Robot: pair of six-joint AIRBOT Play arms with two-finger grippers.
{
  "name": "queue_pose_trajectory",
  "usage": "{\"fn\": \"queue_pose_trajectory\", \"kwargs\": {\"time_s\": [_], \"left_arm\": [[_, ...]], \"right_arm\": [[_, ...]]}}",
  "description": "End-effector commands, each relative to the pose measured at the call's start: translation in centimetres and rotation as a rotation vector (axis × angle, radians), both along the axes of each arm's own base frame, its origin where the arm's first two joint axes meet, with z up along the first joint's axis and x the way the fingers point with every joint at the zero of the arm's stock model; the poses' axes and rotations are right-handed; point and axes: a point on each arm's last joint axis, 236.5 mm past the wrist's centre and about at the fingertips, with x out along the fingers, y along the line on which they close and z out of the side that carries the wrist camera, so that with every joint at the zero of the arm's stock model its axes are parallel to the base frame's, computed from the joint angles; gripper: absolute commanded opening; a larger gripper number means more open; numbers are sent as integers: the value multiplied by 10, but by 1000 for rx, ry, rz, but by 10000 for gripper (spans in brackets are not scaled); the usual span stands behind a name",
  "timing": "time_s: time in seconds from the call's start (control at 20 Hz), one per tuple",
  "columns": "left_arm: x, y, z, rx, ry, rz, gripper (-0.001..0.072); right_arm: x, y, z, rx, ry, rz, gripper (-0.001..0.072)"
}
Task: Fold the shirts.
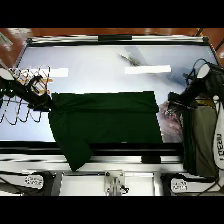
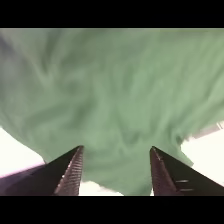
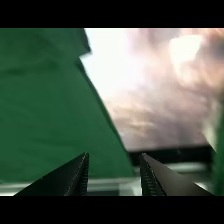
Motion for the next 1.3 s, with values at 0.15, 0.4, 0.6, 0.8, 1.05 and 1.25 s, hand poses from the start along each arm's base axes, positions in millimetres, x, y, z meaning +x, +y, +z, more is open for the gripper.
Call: {"fn": "queue_pose_trajectory", "kwargs": {"time_s": [0.15,0.4,0.6,0.8,1.05,1.25], "left_arm": [[-137,-13,-49,-60,26,130,491],[-172,-12,-72,-77,45,159,490],[-174,-12,-85,-76,52,155,435],[-173,-22,-98,-91,75,145,435],[-162,-42,-110,-106,70,131,296],[-165,-45,-112,-113,91,123,34]], "right_arm": [[-60,-12,-4,-14,-1,38,459],[-57,-9,-9,-1,-13,30,459],[-57,-9,-9,-3,-14,30,459],[-57,-10,-9,-5,-15,19,459],[-58,-11,-9,-13,-9,17,459],[-84,-8,-23,64,74,14,611]]}}
